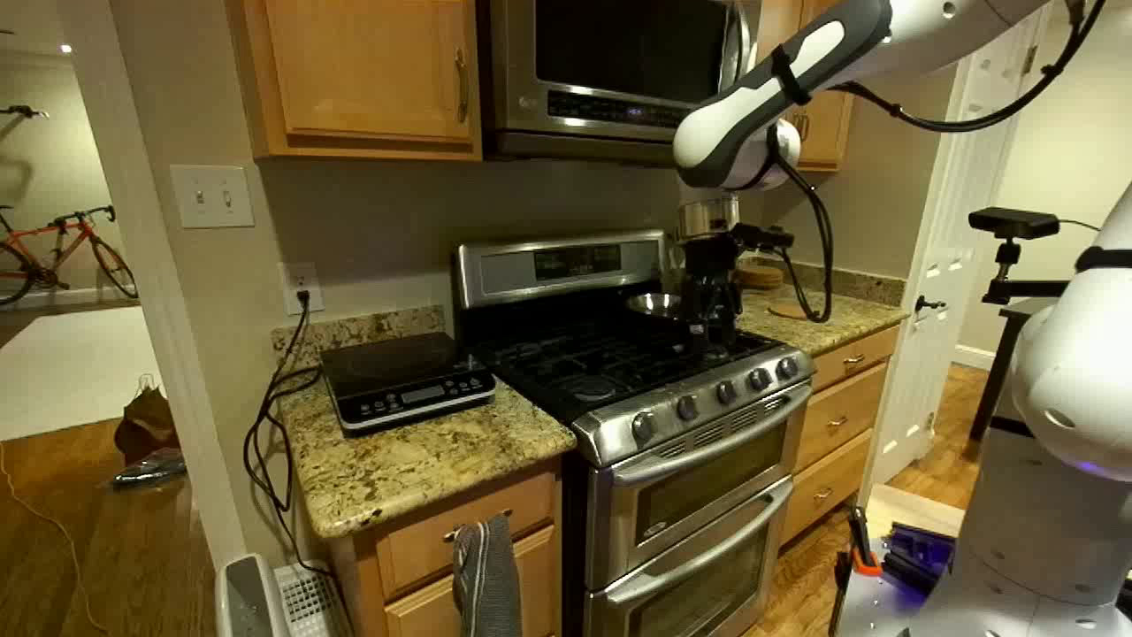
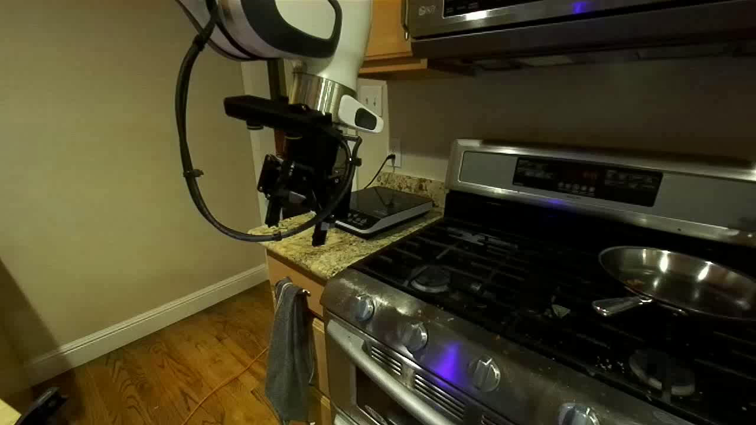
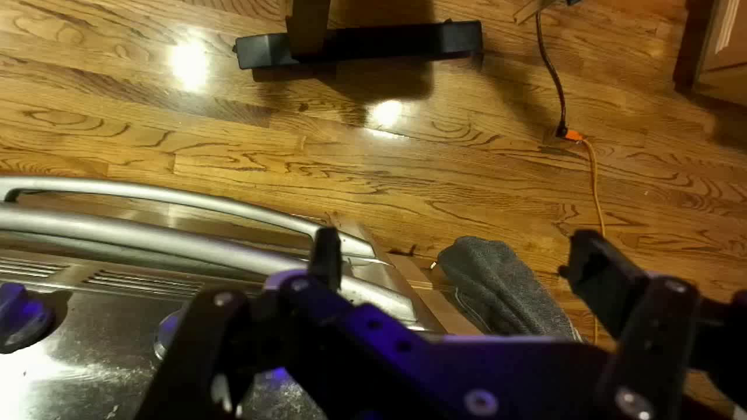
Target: Open the first top drawer
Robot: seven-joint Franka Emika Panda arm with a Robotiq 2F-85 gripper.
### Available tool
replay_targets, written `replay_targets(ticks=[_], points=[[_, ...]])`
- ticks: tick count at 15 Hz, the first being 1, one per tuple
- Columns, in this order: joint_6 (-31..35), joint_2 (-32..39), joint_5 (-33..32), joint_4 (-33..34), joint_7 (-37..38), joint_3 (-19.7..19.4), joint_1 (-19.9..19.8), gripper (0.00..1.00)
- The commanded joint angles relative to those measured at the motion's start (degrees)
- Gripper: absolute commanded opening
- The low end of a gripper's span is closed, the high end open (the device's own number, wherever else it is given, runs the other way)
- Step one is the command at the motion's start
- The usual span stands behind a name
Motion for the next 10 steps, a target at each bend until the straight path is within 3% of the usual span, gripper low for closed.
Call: replay_targets(ticks=[1, 7, 10], points=[[-0.16, 0.11, 0.27, 0.12, -0.25, 1.22, -1.31, 1.00], [-0.16, 0.11, 0.27, 0.12, -0.25, 1.22, -1.31, 1.00], [3.55, -0.24, 0.54, -2.32, 0.03, 2.77, -0.35, 1.00]])
